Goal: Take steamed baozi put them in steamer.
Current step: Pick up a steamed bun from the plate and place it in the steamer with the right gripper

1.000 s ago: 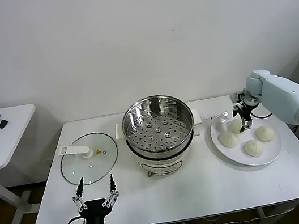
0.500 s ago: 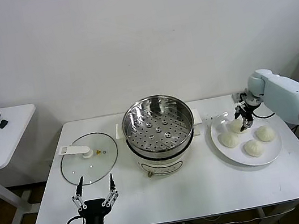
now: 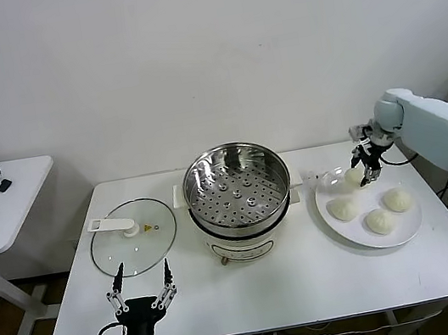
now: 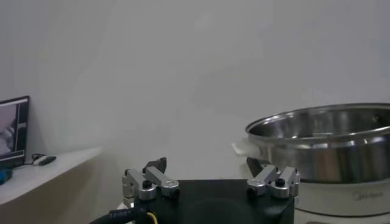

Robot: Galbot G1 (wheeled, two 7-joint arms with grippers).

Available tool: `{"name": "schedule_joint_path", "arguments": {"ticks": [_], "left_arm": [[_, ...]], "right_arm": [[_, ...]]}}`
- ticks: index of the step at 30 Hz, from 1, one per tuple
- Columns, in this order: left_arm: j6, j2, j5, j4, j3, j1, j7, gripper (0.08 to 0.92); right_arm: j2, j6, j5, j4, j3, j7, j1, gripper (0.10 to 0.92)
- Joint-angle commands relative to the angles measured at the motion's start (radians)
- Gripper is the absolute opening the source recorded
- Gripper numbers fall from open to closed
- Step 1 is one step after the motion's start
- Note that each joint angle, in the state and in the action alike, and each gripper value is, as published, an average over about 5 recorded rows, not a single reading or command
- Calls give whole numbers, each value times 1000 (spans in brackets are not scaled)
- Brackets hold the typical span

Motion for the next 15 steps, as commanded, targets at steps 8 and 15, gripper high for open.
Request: {"name": "schedule_joint_path", "arguments": {"ticks": [8,15], "left_arm": [[3,6,-4,-33,5,9,1,823],[2,2,0,-41,14,11,0,823]], "right_arm": [[-14,-28,284,428,-430,-14,528,662],[44,48,328,571,-431,-7,631,653]]}}
